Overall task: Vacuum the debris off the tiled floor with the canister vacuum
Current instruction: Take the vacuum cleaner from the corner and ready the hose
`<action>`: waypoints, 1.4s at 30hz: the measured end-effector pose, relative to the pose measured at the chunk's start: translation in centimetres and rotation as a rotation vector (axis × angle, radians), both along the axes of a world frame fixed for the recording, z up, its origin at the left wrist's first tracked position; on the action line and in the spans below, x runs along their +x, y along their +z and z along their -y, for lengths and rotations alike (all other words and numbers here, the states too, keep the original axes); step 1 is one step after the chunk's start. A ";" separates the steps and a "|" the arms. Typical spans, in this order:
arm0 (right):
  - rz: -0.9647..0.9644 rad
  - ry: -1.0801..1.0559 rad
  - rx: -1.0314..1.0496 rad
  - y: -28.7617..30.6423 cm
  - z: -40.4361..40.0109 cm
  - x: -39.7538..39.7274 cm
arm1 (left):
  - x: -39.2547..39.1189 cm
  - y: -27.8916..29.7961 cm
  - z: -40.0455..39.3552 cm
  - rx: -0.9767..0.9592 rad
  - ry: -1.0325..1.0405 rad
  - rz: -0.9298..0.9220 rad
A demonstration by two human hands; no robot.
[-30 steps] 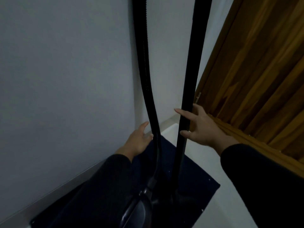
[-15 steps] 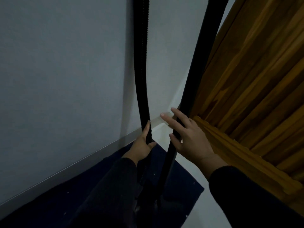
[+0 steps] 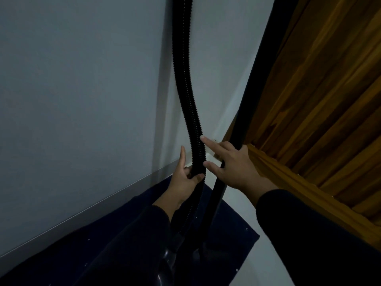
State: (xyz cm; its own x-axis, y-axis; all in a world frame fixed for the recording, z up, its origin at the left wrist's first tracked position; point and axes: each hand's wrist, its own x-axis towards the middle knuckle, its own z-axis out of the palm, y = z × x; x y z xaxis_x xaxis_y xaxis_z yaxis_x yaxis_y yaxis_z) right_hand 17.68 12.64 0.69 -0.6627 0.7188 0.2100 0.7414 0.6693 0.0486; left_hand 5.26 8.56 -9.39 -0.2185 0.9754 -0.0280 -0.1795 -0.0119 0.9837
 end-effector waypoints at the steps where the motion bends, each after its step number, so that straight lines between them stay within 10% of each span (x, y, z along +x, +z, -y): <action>1: 0.030 -0.019 -0.037 0.2 -0.1 -0.1 | 0.2 0.2 0.4 0.024 -0.005 -0.001; 18: -0.234 -0.122 -0.034 -1.7 0.5 -2.3 | 1.9 2.4 3.4 -0.026 -0.099 -0.050; 26: -0.154 -0.122 -0.004 -1.6 1.6 -2.0 | -3.9 1.7 12.1 -0.454 -0.572 -0.632; 30: -0.133 -0.137 -0.008 -1.4 2.1 -2.3 | -6.3 0.1 19.0 -0.707 -0.790 -0.554; 42: -0.071 -0.072 -0.009 0.0 3.2 -0.4 | -2.7 -1.7 23.7 -0.514 -0.425 -0.556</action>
